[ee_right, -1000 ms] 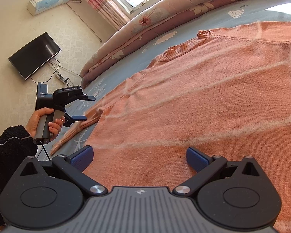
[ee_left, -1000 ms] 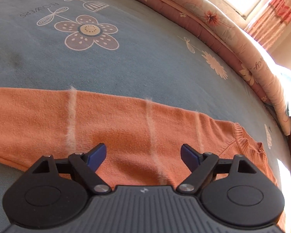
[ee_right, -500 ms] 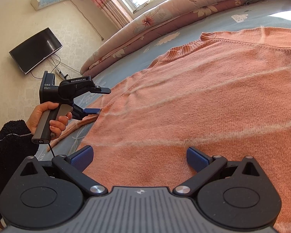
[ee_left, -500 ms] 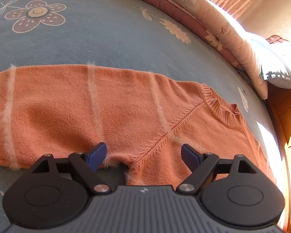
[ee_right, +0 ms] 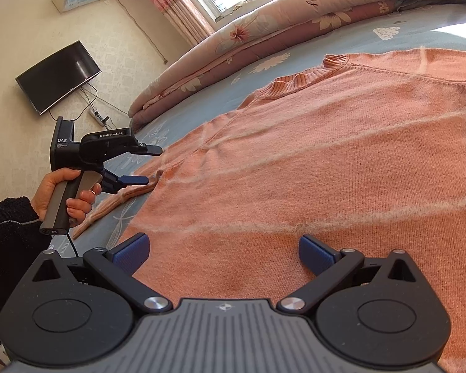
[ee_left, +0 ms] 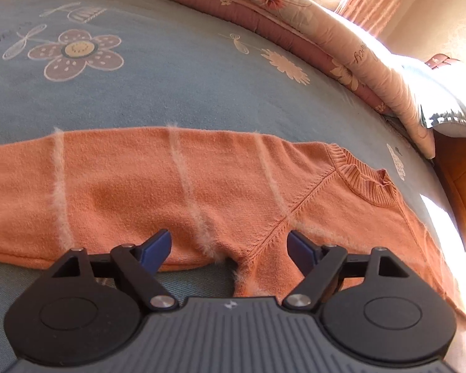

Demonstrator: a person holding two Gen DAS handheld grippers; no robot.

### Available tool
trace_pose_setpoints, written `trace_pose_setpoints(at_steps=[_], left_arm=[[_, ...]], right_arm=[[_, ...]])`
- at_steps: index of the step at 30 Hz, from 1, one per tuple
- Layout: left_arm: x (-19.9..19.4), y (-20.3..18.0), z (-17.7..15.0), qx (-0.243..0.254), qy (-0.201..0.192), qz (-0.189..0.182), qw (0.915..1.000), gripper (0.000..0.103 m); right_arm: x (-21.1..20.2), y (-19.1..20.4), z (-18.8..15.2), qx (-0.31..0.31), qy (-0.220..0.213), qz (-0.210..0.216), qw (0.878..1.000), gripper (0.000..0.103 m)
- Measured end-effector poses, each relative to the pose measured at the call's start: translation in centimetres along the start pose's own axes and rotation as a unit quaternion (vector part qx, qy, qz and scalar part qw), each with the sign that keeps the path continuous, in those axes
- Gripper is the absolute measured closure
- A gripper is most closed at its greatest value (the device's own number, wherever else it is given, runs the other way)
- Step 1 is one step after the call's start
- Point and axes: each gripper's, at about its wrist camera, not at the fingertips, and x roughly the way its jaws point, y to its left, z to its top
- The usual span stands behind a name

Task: Fold clothes

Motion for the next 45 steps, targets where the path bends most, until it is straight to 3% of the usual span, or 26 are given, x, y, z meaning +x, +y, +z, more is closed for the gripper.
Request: trace_pose_setpoints(at_steps=[1,2,3,5,8,10,11,13,15,17,22,26,28,32,35,37,40,43,45], left_arm=[[-0.5,-0.8,-0.1,0.056,-0.009,0.027,0.998,0.025],[-0.8,-1.6,-0.3,0.115,-0.016,0.058,0.9915,0.033],[-0.8,-2.3,-0.6,0.167,-0.013,0.082,0.9824,0.044],[-0.4,-3.1,-1.6,0.251,0.002,0.107,0.9621,0.052],[0.7,-3.1,-3.1,0.322,0.028,0.105,0.9404,0.055],[1.4,-2.9,-3.6,0.347,0.034,0.115,0.9302,0.055],[1.7,-2.7,-3.7,0.35,0.037,0.112,0.9293,0.055],[1.8,-2.1,-3.6,0.34,0.039,0.099,0.9342,0.055],[1.3,-1.8,-3.1,0.316,0.034,0.085,0.9442,0.072],[0.8,-1.5,-2.5,0.292,0.029,0.072,0.9533,0.076],[-0.5,-0.7,-1.2,0.23,0.016,0.038,0.9723,0.076],[-1.0,-0.4,0.1,0.182,0.004,0.013,0.9831,0.066],[0.4,-1.0,0.7,0.167,0.007,0.012,0.9858,0.066],[3.5,-1.9,-0.2,0.178,0.039,0.06,0.9813,0.063],[2.6,-1.8,-0.7,0.193,0.033,0.071,0.978,0.055],[1.8,-1.8,-0.4,0.185,0.035,0.082,0.9787,0.058],[0.3,-2.7,0.2,0.16,0.016,0.037,0.9864,0.061],[0.0,-3.9,0.3,0.101,0.013,-0.057,0.9932,0.058],[1.1,-4.5,0.1,0.05,0.032,-0.123,0.9906,0.052]], right_arm=[[0.0,0.0,0.0,0.0,0.0,0.0,1.0,0.0],[0.0,0.0,0.0,0.0,0.0,0.0,1.0,0.0],[0.0,0.0,0.0,-0.001,0.0,0.0,1.0,0.0],[0.0,0.1,-0.1,-0.003,-0.001,-0.001,1.0,0.0],[0.0,0.1,-0.2,-0.008,-0.002,-0.002,1.0,0.0],[0.1,0.2,-0.2,-0.011,-0.002,-0.002,1.0,0.0],[0.1,0.2,-0.2,-0.012,-0.002,-0.003,1.0,0.0],[0.1,0.2,-0.2,-0.016,-0.002,-0.003,1.0,0.0],[0.1,0.3,-0.2,-0.017,-0.003,-0.004,1.0,0.0],[0.1,0.3,-0.2,-0.02,-0.002,-0.005,1.0,0.0],[0.1,0.4,-0.3,-0.025,-0.002,-0.007,1.0,0.0],[0.1,0.3,-0.3,-0.022,-0.006,-0.004,1.0,0.0],[0.1,0.3,-0.3,-0.021,-0.007,-0.004,1.0,0.0],[0.1,0.3,-0.3,-0.024,-0.005,-0.004,1.0,0.0],[0.1,0.3,-0.2,-0.025,-0.002,-0.004,1.0,0.0],[0.0,0.3,-0.2,-0.022,-0.002,-0.003,1.0,0.0],[0.1,0.3,-0.3,-0.021,-0.004,-0.003,1.0,0.0],[0.2,0.4,-0.4,-0.028,-0.005,-0.006,1.0,0.0],[0.2,0.5,-0.5,-0.033,-0.005,-0.008,0.999,0.0]])
